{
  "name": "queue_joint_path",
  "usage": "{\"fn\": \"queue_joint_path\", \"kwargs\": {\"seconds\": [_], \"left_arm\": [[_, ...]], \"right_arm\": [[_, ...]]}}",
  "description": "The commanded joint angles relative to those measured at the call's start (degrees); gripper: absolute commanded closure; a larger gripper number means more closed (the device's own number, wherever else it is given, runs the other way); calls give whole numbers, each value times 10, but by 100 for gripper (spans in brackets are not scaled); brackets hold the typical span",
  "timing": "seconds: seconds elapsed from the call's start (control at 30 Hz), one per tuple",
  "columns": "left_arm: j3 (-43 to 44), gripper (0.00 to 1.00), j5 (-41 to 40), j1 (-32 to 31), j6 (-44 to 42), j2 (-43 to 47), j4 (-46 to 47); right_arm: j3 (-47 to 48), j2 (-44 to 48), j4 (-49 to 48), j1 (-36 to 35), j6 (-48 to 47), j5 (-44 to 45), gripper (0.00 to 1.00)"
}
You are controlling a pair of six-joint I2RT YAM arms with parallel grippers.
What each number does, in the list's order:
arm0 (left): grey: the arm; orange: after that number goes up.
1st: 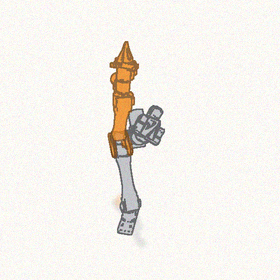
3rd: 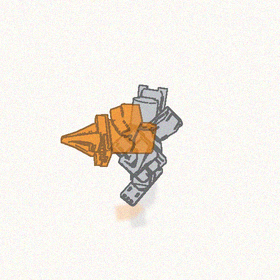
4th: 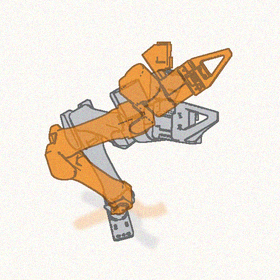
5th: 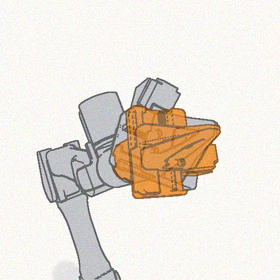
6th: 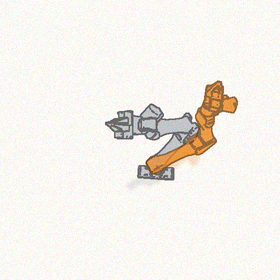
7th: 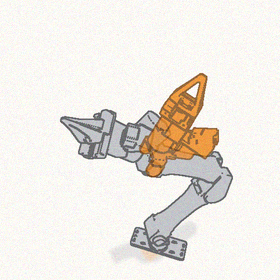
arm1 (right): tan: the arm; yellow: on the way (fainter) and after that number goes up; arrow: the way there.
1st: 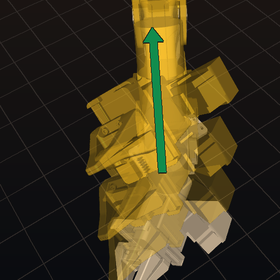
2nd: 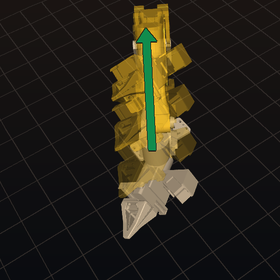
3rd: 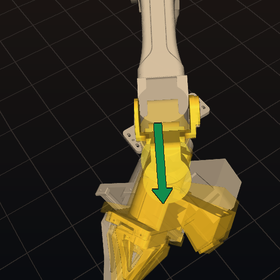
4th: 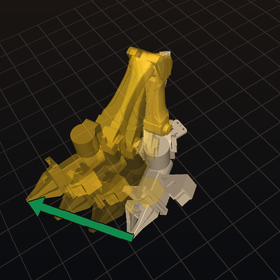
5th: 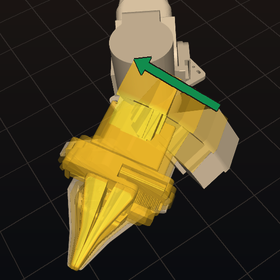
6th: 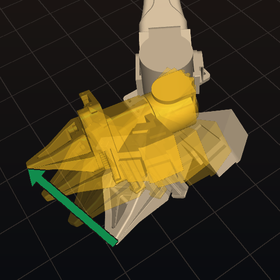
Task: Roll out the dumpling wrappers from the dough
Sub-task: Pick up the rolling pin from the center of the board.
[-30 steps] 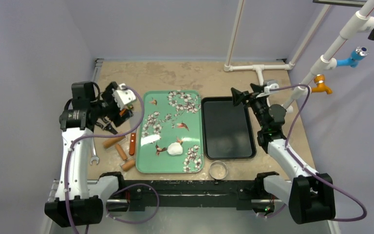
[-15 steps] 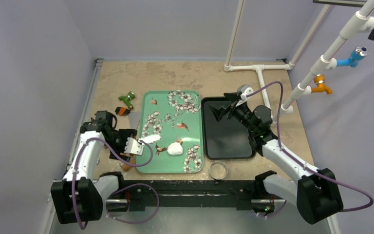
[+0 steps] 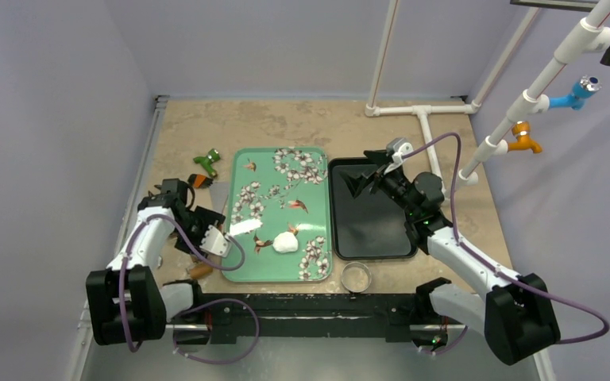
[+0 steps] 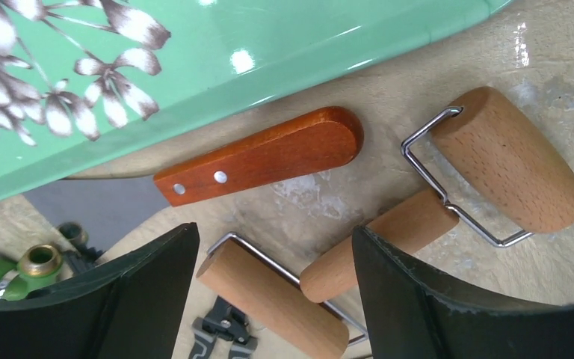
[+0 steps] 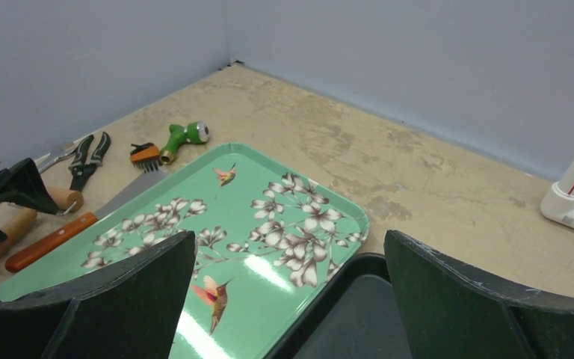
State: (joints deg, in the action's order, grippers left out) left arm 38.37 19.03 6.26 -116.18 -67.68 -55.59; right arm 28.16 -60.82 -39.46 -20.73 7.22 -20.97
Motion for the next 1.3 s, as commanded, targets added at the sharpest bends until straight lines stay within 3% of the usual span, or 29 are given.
{"fn": "queue_joint_path", "kwargs": {"seconds": [0.0, 0.1, 0.3, 0.6, 0.8, 0.97, 1.17, 1.27], "left_arm": [[20, 24, 56, 3, -40, 50, -50], [53, 23, 103, 3, -27, 69, -96], [56, 24, -39, 40, -65, 57, -68], [31, 17, -1, 46, -114, 50, -129], [-28, 22, -65, 46, -117, 21, -22], [-27, 23, -30, 39, -133, 14, 0], [-80, 40, -103, 30, -160, -41, 118], [-73, 47, -102, 19, -156, -54, 123]], "right_arm": [[8, -7, -25, -3, -8, 3, 1], [11, -13, -20, -3, -10, 3, 1], [12, -21, -21, -4, -7, 2, 1], [18, -42, -19, -5, -5, -12, 1], [17, -34, -16, -5, -4, -18, 1], [15, -31, -16, -5, -5, -18, 1], [12, -32, -18, -5, -6, -10, 1], [13, -34, -17, -5, -6, -6, 1]]}}
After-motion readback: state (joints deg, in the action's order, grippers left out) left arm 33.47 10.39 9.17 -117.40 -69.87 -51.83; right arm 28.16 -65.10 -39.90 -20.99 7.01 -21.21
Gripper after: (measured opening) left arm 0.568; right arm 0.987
